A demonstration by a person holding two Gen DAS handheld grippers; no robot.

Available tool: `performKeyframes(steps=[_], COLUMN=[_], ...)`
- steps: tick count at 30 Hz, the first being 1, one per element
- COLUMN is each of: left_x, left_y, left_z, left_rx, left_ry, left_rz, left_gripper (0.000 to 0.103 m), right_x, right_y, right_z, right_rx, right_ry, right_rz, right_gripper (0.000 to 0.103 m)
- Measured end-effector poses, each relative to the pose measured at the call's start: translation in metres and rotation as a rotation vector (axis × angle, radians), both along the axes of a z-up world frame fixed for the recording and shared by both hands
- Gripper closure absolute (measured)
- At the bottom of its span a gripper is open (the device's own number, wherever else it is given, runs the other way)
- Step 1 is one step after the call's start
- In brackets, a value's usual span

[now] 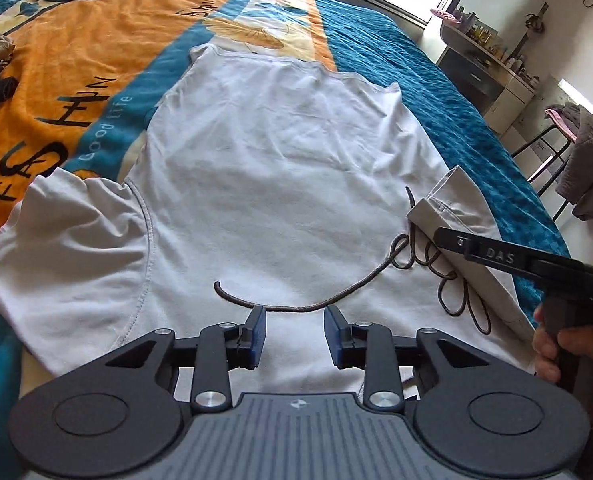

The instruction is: Fold clothes

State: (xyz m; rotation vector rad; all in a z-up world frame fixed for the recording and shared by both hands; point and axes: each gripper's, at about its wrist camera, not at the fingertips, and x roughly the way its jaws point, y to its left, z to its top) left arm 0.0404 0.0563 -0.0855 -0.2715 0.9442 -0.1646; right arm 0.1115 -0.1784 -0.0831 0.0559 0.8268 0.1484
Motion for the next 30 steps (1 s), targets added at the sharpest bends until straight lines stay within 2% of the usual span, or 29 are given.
performKeyframes(steps=[3,5,6,7,18,21,22,24,27,30], left_x=[0.001,0.002,0.003,0.003,0.001,0.002,0.001,0.000,-0.004,-0.006], left_y=[0.001,0.001,0.001,0.001,-0.001,-0.002,-0.002,-0.002,-0.001,-0.002], left_z=[-0.003,-0.004,-0.005,-0.005,0.003,-0.004,-0.007,-0.011,-0.009,-0.004], left_rx=[-0.001,0.002,0.004,0.007,-0.006,-0.013,-0.013,-0.007,0.007,0.018], left_ry=[0.008,0.012,0.013,0.014,-0.022,-0.008,-0.003,0.008,0.006,-0.022], left_rz=[-0.004,-0.003,-0.002,-0.002,0.019,0.042,0.048,0.055,0.054,0.027], left_gripper=[0.073,0.073,0.073,0.073,0.073,0.073,0.073,0.073,0.073,0.073], right_x=[0.022,0.029,0.030,0.025,-0.032,-0.035,-0.037,-0.043,-0.054,-0.069], right_y=[0.008,0.012,0.009,-0.004,-0.153,-0.199,-0.207,-0.215,-0.217,-0.187], right_z=[-0.014,-0.019,-0.019,-0.015,0.030,0.010,0.005,0.001,0.008,0.024], right_rx=[-0.049,-0.098,-0.115,-0.098,0.080,0.090,0.061,0.047,0.098,0.157], right_ry=[0.030,0.029,0.024,0.006,-0.172,-0.093,-0.085,-0.073,-0.074,-0.094], right_rz=[0.039,0.066,0.065,0.013,-0.565,-0.688,-0.720,-0.751,-0.752,-0.599], right_gripper=[0.057,0.078,0.097,0.100,0.103,0.103,0.103,0.101,0.087,0.084])
